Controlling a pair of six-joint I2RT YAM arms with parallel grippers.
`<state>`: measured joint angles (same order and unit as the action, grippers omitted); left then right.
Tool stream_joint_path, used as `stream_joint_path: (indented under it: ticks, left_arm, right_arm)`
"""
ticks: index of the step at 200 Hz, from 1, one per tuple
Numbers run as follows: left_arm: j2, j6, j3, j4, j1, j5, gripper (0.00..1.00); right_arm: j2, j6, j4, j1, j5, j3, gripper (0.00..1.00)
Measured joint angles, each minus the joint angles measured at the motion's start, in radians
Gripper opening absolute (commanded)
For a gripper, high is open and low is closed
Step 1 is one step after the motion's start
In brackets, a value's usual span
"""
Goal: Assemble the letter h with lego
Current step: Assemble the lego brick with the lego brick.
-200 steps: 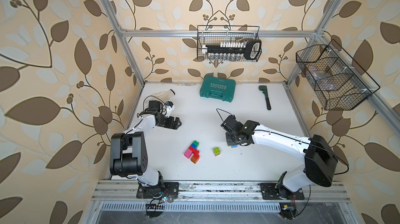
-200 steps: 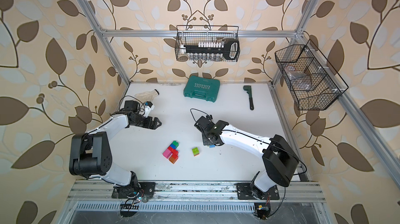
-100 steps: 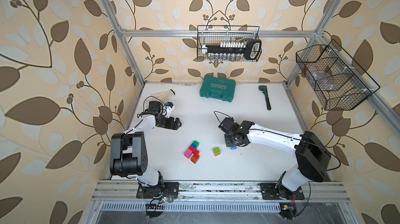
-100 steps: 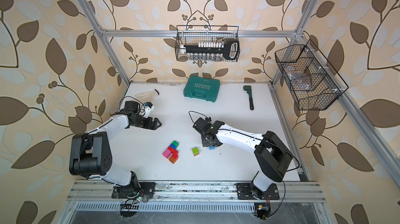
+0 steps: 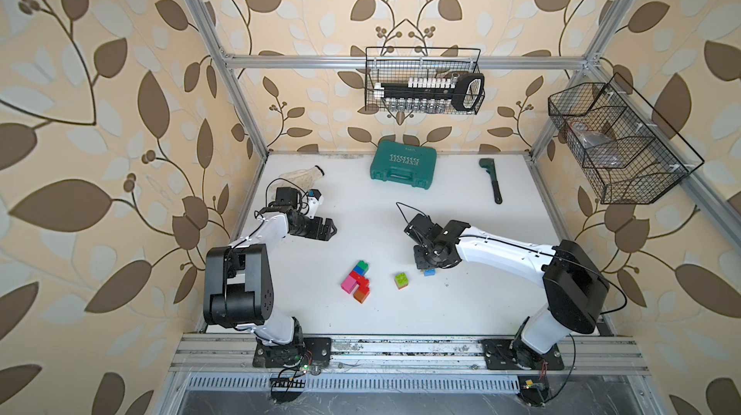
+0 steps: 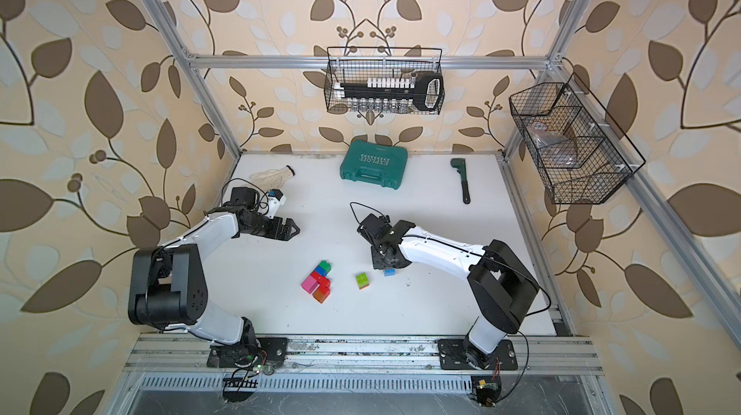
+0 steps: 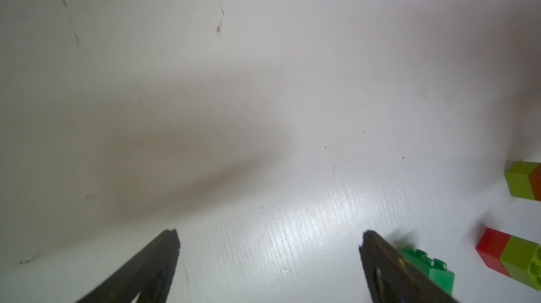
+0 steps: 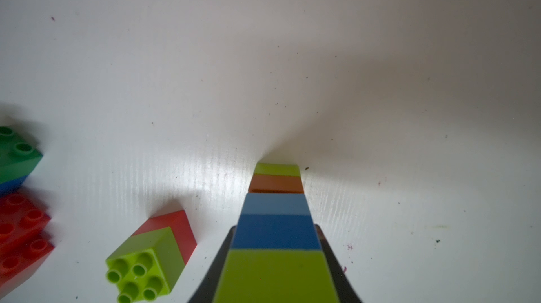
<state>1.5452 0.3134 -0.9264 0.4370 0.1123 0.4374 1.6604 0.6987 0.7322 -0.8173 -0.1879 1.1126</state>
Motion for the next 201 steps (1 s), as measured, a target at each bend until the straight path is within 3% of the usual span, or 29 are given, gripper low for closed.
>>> stream_joint_path:
  ticks: [137,201]
  left_arm:
    - [0.004,0.000,0.000,0.011,0.000,0.008,0.99]
    - [0.006,0.000,0.000,0.015,0.000,0.008,0.99]
  right_arm:
    - [0.076,0.040,0.046,-0.034,-0.019,0.062,0.27]
    - [-0.032,0.102,-0.108,-0.051,-0.013,-0.096,0.22]
